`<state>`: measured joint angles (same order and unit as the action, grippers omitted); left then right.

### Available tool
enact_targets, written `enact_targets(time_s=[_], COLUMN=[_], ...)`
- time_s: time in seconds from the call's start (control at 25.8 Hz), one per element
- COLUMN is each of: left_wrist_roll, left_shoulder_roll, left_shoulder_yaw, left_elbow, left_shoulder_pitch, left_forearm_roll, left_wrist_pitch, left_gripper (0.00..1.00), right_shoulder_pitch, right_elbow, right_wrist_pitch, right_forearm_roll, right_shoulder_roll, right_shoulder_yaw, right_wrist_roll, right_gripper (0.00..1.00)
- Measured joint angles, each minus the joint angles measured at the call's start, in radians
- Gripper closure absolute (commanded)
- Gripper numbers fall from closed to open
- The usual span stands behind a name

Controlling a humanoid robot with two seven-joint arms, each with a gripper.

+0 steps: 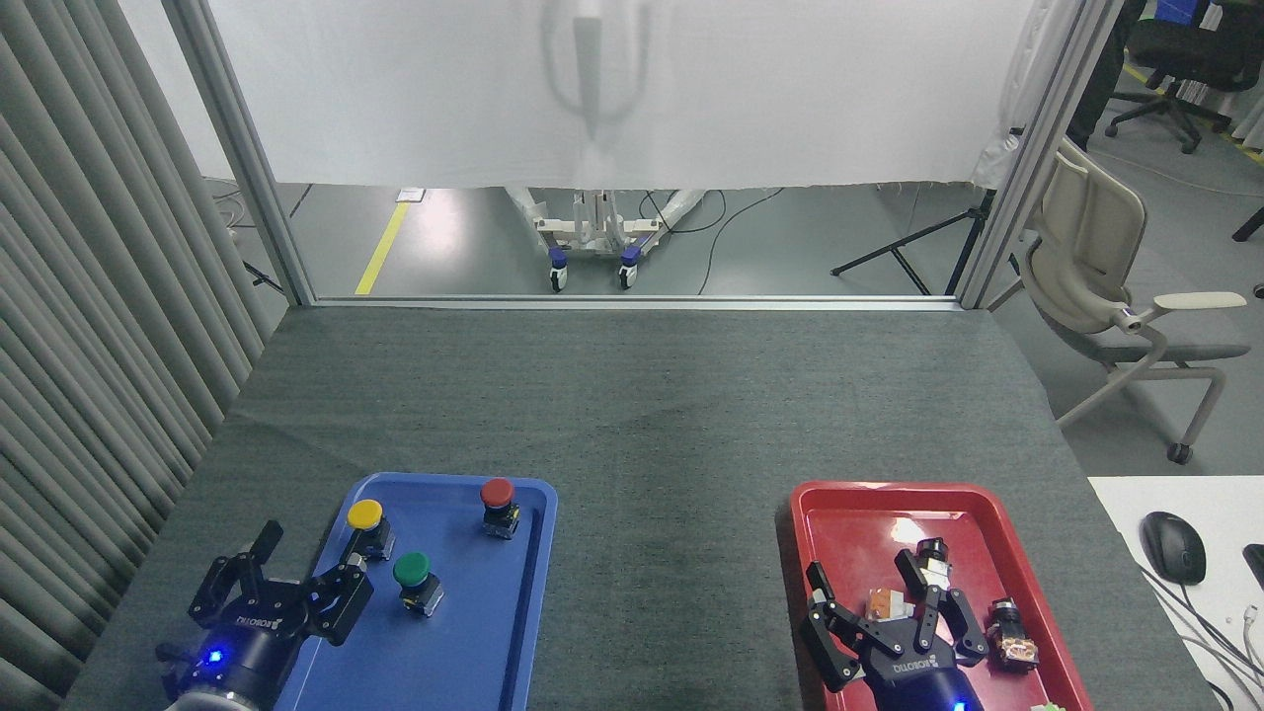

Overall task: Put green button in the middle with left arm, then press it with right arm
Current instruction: 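Lower the left gripper toward the green button on the blue tray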

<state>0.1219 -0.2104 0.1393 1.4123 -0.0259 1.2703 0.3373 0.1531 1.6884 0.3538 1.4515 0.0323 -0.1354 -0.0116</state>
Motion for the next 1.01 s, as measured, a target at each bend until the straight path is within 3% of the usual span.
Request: enact_targets(time_s=[0.35, 1.01], left_wrist_roll=[-0.003, -0.002], left_shoulder_roll=[-0.012, -0.013], left_shoulder_yaw=[0.0, -0.001], left_elbow=[-0.021, -0.006], left_shoulder_pitch=[-0.002, 0.002], left_forearm_roll=[0.0, 0.001], left_wrist_pitch=[0.003, 0.009], left_gripper=[0.0, 0.0], right_shoulder_pitch=[0.01, 0.008], right_elbow=[0.005, 0.01], right_wrist_pitch=[-0.262, -0.276], right_forearm_roll=[-0.069, -0.079], right_shoulder_roll=[-0.006, 0.003], right_shoulder_yaw=[-0.005, -0.007], right_wrist_roll=[0.003, 0.043], right_gripper=[0.0, 0.0])
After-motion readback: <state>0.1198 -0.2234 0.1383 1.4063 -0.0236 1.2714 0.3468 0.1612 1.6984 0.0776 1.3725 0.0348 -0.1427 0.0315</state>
